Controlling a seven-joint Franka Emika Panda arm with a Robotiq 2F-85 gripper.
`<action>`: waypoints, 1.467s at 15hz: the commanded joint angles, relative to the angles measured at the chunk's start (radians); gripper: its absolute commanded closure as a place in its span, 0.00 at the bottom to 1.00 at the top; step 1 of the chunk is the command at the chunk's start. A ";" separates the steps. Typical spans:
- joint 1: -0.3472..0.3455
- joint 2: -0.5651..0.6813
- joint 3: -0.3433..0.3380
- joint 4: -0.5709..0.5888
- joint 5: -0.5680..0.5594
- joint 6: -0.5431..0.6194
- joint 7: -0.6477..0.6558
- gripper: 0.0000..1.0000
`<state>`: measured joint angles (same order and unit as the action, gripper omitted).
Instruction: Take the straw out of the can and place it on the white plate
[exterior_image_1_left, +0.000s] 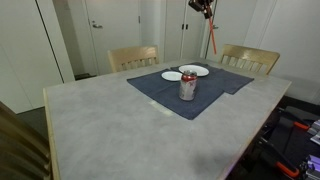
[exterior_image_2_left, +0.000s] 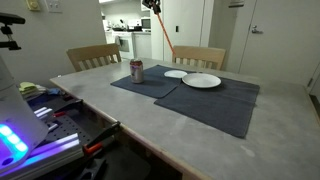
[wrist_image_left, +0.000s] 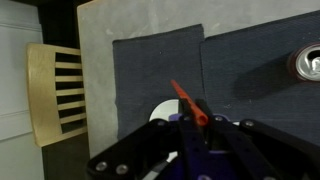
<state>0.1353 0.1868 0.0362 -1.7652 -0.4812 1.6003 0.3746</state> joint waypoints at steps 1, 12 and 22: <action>-0.016 0.028 -0.017 -0.078 -0.063 0.106 0.043 0.98; -0.062 0.163 -0.100 -0.151 -0.320 0.456 0.217 0.98; -0.080 0.225 -0.158 -0.211 -0.312 0.728 0.281 0.98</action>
<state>0.0601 0.4280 -0.1110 -1.9405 -0.7786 2.2740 0.6536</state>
